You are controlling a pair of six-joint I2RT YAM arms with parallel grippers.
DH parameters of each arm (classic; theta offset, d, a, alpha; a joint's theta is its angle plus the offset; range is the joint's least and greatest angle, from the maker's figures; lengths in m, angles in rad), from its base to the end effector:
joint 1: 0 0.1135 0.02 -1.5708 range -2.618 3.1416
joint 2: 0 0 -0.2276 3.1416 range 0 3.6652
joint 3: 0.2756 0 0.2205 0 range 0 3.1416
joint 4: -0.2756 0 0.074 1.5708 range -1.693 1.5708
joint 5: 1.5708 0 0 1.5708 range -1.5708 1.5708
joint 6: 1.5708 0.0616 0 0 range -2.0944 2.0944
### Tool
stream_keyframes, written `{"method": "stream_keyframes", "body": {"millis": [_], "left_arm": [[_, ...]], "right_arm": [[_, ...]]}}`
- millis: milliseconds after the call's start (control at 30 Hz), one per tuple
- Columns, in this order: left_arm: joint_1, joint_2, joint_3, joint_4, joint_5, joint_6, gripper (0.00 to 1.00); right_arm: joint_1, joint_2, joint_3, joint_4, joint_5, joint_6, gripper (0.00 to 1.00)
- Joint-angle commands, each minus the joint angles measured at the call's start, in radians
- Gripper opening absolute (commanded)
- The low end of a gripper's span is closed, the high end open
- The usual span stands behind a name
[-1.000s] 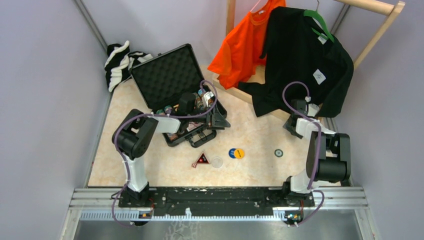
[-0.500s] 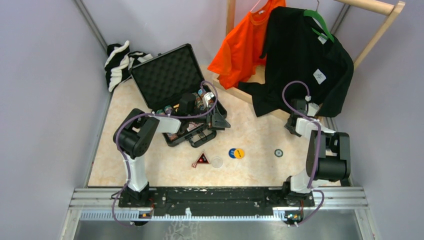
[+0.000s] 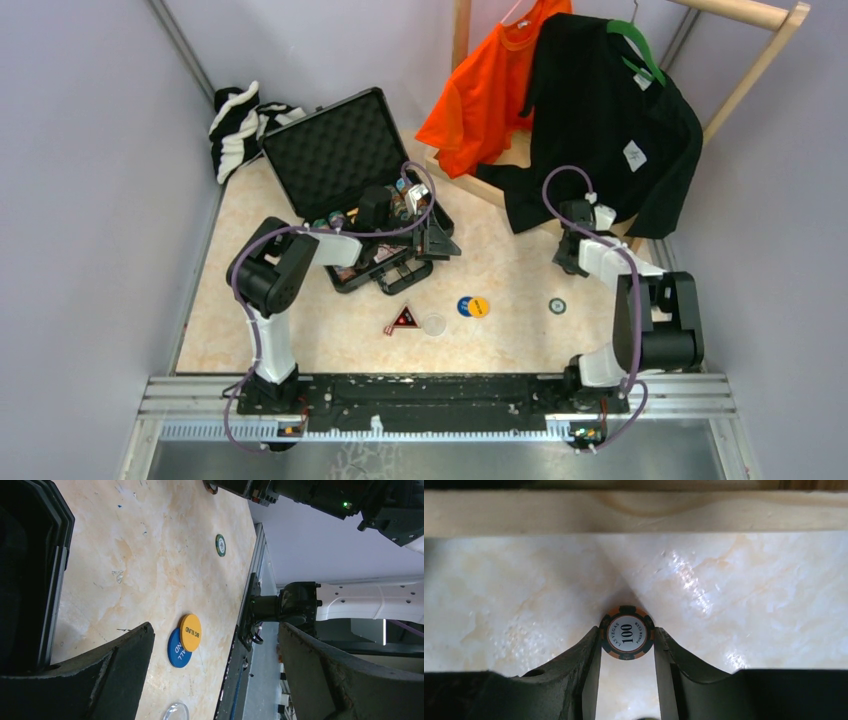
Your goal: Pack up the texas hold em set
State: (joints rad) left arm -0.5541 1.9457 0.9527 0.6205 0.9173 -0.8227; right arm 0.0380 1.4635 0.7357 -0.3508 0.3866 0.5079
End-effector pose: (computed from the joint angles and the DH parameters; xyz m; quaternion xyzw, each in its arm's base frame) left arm 0.2917 -0.2380 0.1398 0.1483 0.7672 -0.6036 0.1582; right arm 0.2566 -0.0135 0.1279 0.2671 0.9148 -0.1150 0.2805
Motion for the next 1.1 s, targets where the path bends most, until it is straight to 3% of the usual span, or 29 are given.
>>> {"method": "stream_keyframes", "body": {"millis": [0, 500, 600, 667, 733, 800, 967, 1067], "left_arm": [[0.002, 0.007, 0.003, 0.001, 0.001, 0.006, 0.98], [0.009, -0.004, 0.082, -0.147, -0.014, 0.046, 0.97], [0.009, -0.016, 0.077, -0.162, -0.022, 0.050, 0.97], [0.010, -0.023, 0.073, -0.173, -0.030, 0.062, 0.97], [0.009, -0.029, 0.069, -0.181, -0.042, 0.072, 0.97], [0.010, -0.032, 0.069, -0.181, -0.052, 0.076, 0.97], [0.007, -0.058, 0.071, -0.179, -0.091, 0.087, 0.97], [-0.009, -0.087, 0.072, -0.200, -0.138, 0.122, 0.98]], "right_arm": [[0.057, -0.072, 0.046, -0.041, 0.006, 0.017, 0.34], [0.328, -0.134, 0.086, -0.090, -0.002, 0.076, 0.34], [0.329, -0.120, 0.083, -0.094, 0.020, 0.081, 0.41], [0.313, -0.127, 0.075, -0.094, 0.038, 0.076, 0.54], [0.246, -0.148, 0.057, -0.075, -0.011, 0.070, 0.60], [0.181, -0.187, 0.029, -0.061, -0.055, 0.074, 0.63], [0.088, -0.308, -0.033, -0.096, 0.022, 0.117, 0.67], [0.042, -0.361, -0.073, -0.102, -0.055, 0.111, 0.69]]}}
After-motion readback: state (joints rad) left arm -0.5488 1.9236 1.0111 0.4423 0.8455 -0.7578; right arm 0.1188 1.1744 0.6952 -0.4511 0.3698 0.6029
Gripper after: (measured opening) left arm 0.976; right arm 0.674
